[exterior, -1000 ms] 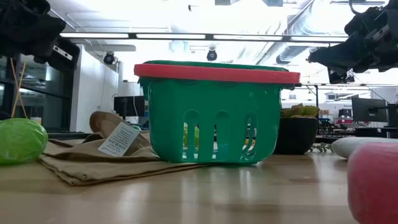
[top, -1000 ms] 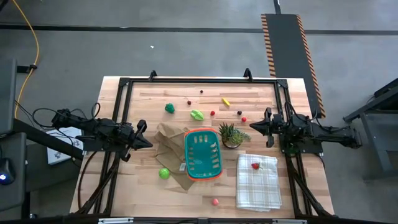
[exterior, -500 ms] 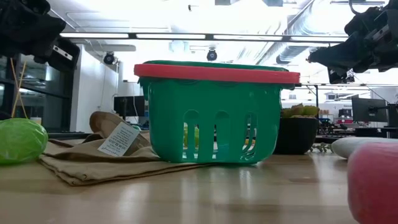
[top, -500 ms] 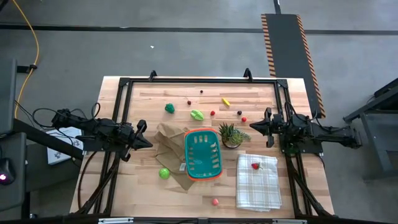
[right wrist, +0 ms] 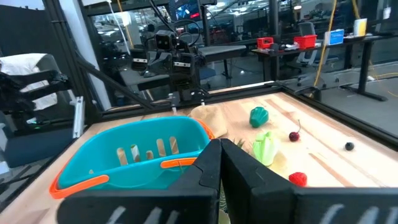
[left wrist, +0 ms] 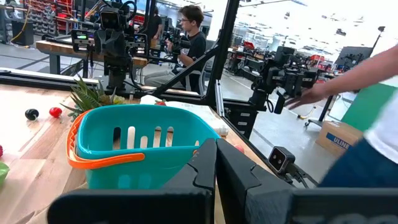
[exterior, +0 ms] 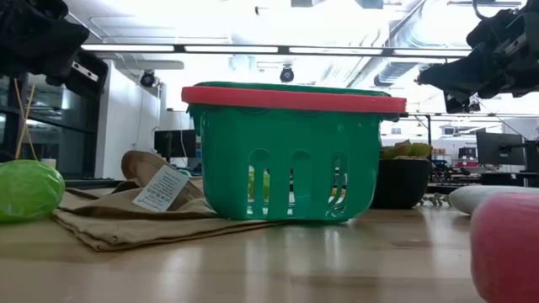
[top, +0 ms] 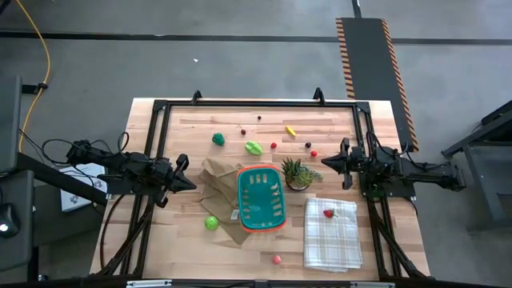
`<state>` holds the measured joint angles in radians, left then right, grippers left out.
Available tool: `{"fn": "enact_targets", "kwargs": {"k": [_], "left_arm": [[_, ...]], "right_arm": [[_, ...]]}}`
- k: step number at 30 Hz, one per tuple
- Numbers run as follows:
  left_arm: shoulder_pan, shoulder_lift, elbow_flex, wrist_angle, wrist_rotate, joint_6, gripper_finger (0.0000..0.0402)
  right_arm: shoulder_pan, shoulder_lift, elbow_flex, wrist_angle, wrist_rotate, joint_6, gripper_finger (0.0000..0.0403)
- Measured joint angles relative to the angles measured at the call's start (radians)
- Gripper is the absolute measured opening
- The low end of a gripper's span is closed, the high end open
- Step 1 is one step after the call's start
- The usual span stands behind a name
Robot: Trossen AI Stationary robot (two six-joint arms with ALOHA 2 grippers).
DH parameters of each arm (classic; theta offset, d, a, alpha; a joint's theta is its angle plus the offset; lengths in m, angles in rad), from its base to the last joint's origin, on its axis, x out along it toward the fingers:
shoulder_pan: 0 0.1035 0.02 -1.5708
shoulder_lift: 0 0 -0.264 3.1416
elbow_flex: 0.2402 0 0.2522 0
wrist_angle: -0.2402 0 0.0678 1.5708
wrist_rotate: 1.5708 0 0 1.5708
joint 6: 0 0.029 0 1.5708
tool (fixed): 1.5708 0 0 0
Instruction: Pick and placing Produce into tupperware
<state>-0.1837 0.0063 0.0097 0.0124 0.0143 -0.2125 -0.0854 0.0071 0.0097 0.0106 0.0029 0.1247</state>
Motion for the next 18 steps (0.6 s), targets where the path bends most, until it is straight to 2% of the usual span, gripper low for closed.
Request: {"fn": "enact_targets", "kwargs": {"k": [5, 8, 12, 18], "left_arm": [[0.000, 0.000, 0.000, 0.000, 0.000, -0.112, 0.0001], [0.000, 0.000, 0.000, 0.000, 0.000, -0.206, 0.0001], [0.000, 0.000, 0.000, 0.014, -0.022, -0.354, 0.0001], [0.000, 0.000, 0.000, 0.129, -0.146, -0.670, 0.0001]], "right_arm": [[-0.001, 0.000, 0.000, 0.007, 0.049, -0.130, 0.0000], [-0.001, 0.000, 0.000, 0.007, 0.049, -0.120, 0.0000], [-0.001, 0.000, 0.000, 0.012, 0.050, -0.005, 0.0000], [-0.002, 0.000, 0.000, 0.091, 0.063, 0.368, 0.0000]]}}
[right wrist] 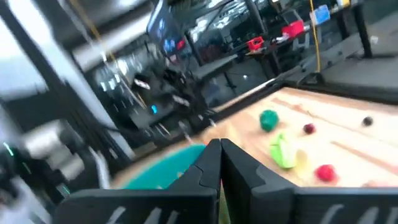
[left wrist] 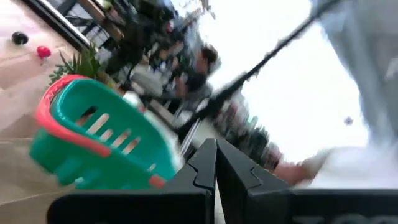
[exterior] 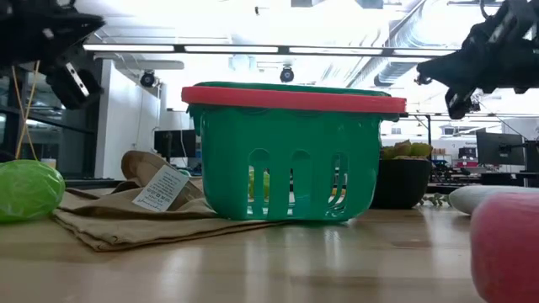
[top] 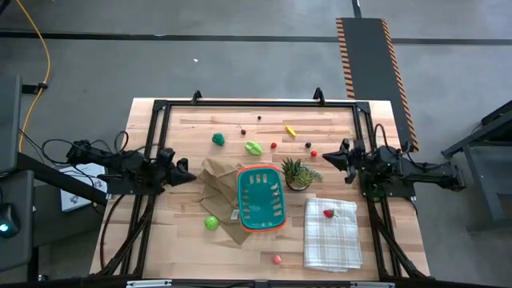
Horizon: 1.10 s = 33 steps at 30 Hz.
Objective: Pick and placing Produce into tupperware
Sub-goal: Put the red strawberry into the green basket
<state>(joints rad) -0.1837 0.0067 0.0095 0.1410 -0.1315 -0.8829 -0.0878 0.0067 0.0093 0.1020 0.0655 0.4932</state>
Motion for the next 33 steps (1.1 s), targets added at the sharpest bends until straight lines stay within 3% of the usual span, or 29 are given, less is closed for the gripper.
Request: {"fn": "enact_targets", "kwargs": {"k": [3, 8, 12, 16, 19, 24, 28, 33], "left_arm": [[0.000, 0.000, 0.000, 0.049, -0.071, -0.120, 0.0001], [0.000, 0.000, 0.000, 0.056, -0.146, -0.144, 0.0001], [0.000, 0.000, 0.000, 0.051, -0.239, -0.146, 0.0001], [0.000, 0.000, 0.000, 0.051, -0.324, -0.144, 0.0001], [0.000, 0.000, 0.000, 0.051, -0.427, -0.142, 0.0001], [0.000, 0.000, 0.000, 0.051, -0.574, -0.085, 0.0001], [0.000, 0.000, 0.000, 0.051, -0.584, -0.032, 0.0001], [0.000, 0.000, 0.000, 0.051, -0.567, -0.030, 0.0001]], "right_arm": [[-0.004, 0.000, 0.000, 0.066, 0.051, 0.141, 0.0000], [-0.004, 0.001, 0.000, 0.217, 0.195, 0.358, 0.0000], [-0.004, 0.001, 0.007, 0.431, 0.257, 0.371, 0.0000], [-0.004, 0.042, 0.130, 0.463, 0.276, 0.251, 0.0000], [-0.004, 0.142, 0.296, 0.269, 0.306, 0.144, 0.0000], [-0.004, 0.406, 0.615, -0.258, 0.377, 0.122, 0.0000], [-0.004, 0.604, 0.811, -0.543, 0.358, 0.135, 0.0000], [-0.003, 0.822, 1.037, -0.758, 0.226, 0.135, 0.0000]]}}
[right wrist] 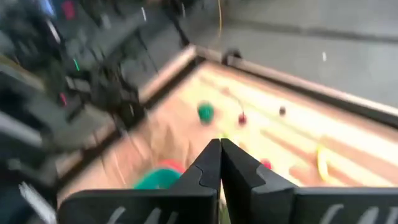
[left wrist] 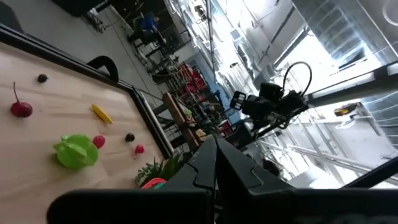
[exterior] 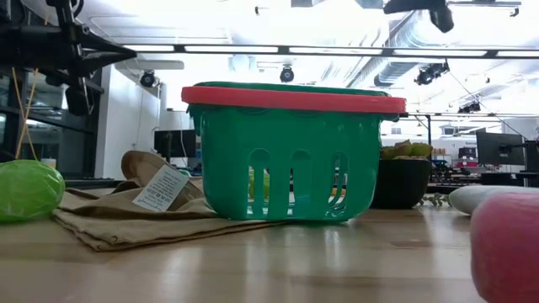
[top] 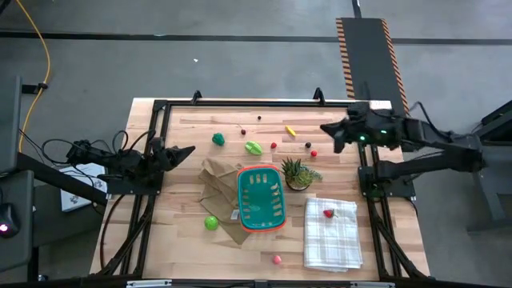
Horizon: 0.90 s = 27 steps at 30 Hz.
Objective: Pick and placing Produce into tupperware
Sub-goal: Put the red strawberry into the green basket
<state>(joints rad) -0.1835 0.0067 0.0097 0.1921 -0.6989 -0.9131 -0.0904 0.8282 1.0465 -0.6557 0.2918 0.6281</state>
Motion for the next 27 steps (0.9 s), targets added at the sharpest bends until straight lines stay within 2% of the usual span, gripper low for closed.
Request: {"fn": "enact_targets", "kwargs": {"k": [7, 9, 12, 18, 23, 27], "left_arm": [[0.000, 0.000, 0.000, 0.000, 0.094, -0.004, 0.0001], [0.000, 0.000, 0.000, 0.000, 0.117, -0.005, 0.0001], [0.000, 0.000, 0.000, 0.000, 0.140, -0.008, 0.0001], [0.000, 0.000, 0.000, -0.009, 0.176, -0.008, 0.0001], [0.000, 0.000, 0.000, -0.021, 0.194, -0.008, 0.0001], [0.000, 0.000, 0.000, -0.058, 0.194, -0.009, 0.0001]], "right_arm": [[0.028, 0.275, 0.305, -0.493, -0.111, 0.100, 0.0000], [0.054, 0.333, 0.353, -0.614, -0.144, 0.127, 0.0000], [0.114, 0.386, 0.382, -0.703, -0.179, 0.159, 0.0000], [0.298, 0.407, 0.310, -0.732, -0.193, 0.257, 0.0000], [0.455, 0.355, 0.171, -0.684, -0.162, 0.421, 0.0000], [0.553, 0.290, 0.037, -0.575, -0.185, 0.568, 0.0002]]}}
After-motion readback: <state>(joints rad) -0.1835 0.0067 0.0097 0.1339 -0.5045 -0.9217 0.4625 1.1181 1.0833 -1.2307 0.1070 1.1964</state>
